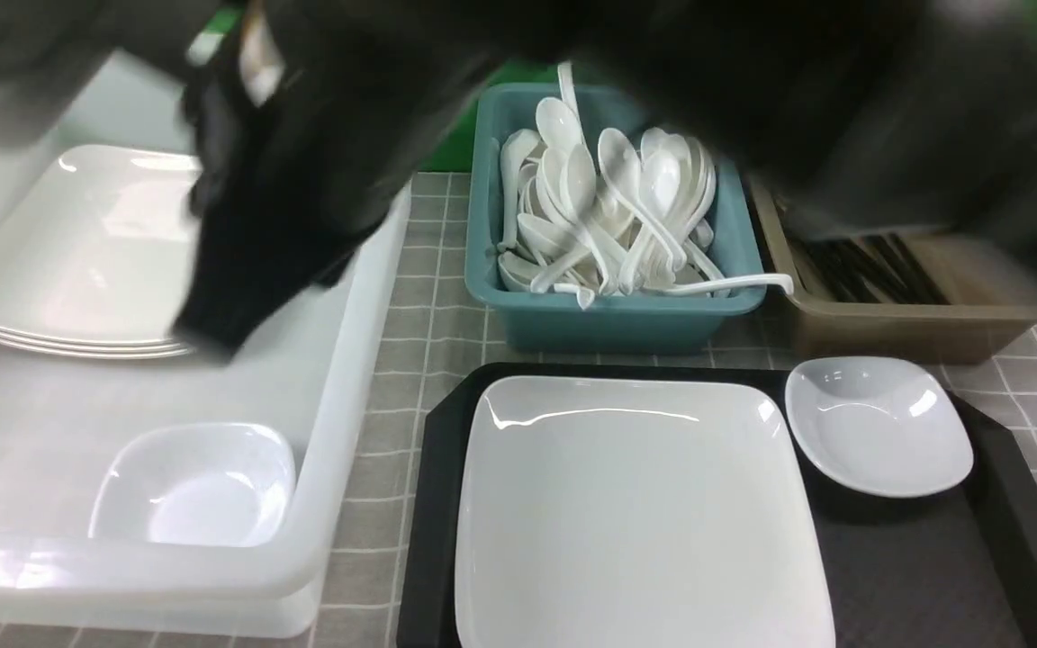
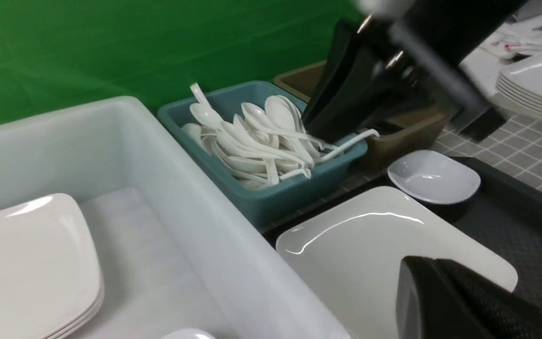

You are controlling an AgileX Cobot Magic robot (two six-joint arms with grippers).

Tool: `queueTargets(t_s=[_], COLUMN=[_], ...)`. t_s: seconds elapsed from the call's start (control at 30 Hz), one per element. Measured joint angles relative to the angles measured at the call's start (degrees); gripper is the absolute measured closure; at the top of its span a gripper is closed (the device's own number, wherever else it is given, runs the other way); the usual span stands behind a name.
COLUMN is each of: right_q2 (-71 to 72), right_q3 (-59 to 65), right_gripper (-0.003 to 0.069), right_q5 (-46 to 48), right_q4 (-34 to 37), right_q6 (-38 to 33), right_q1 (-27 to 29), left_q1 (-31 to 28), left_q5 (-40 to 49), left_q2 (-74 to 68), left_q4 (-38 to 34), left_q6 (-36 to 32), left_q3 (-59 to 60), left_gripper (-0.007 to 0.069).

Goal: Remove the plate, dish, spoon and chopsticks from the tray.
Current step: Use the right arm to grab a small plate from the dinner plate

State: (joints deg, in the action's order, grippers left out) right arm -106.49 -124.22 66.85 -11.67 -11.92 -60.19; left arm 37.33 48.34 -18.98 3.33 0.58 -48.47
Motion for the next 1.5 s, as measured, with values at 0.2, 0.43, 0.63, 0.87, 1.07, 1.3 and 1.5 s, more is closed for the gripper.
queueTargets(t_s=[0.2,0.43,0.63,0.87,1.07,1.3,1.5], right_q2=[21.06,25.48,20.73,13.38,8.42,7.04,6.94], right_q3=[33.06,67.23,74.51,74.64,74.48,74.15,73.93], right_gripper=[0.0557,0.0311,0.0202,0.0193,0.0193,0.0288,0.0474], right_q5=[-0.28,-20.8,-33.82,-41.18,-45.86,-49.03,-47.9], right_q4=[-6.3,-3.39,-2.16,-4.45,-8.19,-9.28,-11.13], right_q6=[3.29,-0.29,-4.68,-8.26,-8.6,-8.65,-8.92], right_q1=[10.49,31.4,37.37,39.68,40.24,40.24,39.04], left_q1=[0.0,0.0,0.0,0.0,0.0,0.0,0.0], left_q5=[-6.94,-10.87,-11.79,-13.07,-13.16,-13.23,-13.18], left_q2=[-5.47,-9.21,-10.35,-10.52,-10.52,-10.52,-10.52], left_q4=[-2.87,-4.41,-4.46,-4.46,-4.46,-4.46,-4.46], left_q6=[-3.75,-6.44,-6.83,-6.83,-6.88,-6.94,-6.98], left_q3=[0.3,0.3,0.42,1.37,1.41,1.41,1.41], left_gripper=[0.062,0.062,0.062,0.062,0.062,0.062,0.062])
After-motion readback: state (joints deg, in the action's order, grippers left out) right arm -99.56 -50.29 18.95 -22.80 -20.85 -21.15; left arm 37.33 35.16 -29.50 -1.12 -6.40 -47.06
